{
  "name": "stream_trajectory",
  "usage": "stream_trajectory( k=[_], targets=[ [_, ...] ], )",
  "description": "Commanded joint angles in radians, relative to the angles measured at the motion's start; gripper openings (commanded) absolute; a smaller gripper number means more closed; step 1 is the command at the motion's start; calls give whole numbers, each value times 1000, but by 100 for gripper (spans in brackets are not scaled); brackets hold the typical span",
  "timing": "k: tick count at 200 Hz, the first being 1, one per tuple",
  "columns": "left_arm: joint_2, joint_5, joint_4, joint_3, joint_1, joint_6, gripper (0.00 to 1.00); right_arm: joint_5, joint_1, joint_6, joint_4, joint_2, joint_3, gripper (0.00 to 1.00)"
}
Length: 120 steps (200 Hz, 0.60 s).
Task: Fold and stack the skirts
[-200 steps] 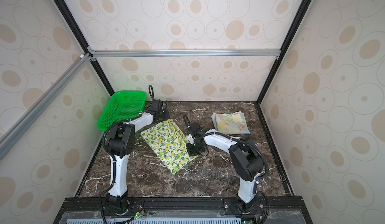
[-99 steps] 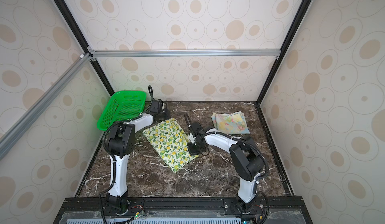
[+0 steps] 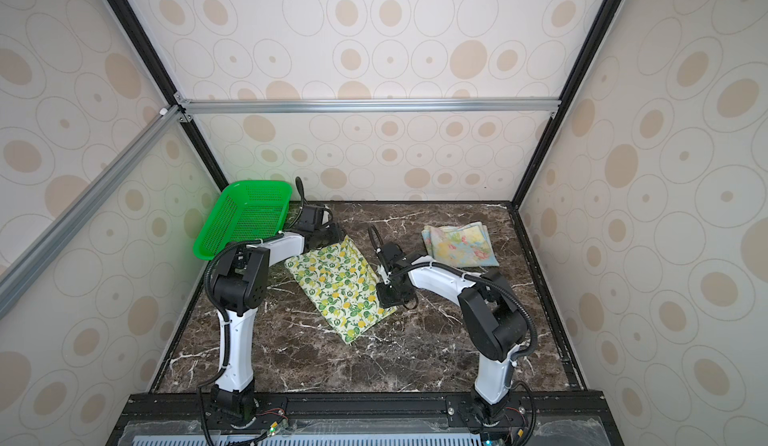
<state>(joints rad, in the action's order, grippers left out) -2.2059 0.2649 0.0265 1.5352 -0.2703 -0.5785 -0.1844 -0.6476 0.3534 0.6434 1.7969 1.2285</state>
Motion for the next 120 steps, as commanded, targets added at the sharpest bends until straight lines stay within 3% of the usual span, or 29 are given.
stream_trajectory(
  k=[1, 22, 33, 61, 120],
  targets=[
    [67, 2, -6, -16, 0, 36, 47, 5, 4, -24, 4, -53, 2, 38],
    [68, -10, -21, -29, 1, 47, 43, -35, -14, -34, -18, -37, 9, 34],
    [65, -4, -16, -36, 0, 48, 34, -45, -18, -24, -35, -21, 6, 28],
    [55, 2, 2, -58, 2, 45, 22, -47, -19, 0, -63, 32, -4, 16],
    [63, 10, 34, -133, 1, 31, 16, 5, -2, 18, -75, 66, -48, 11]
  ],
)
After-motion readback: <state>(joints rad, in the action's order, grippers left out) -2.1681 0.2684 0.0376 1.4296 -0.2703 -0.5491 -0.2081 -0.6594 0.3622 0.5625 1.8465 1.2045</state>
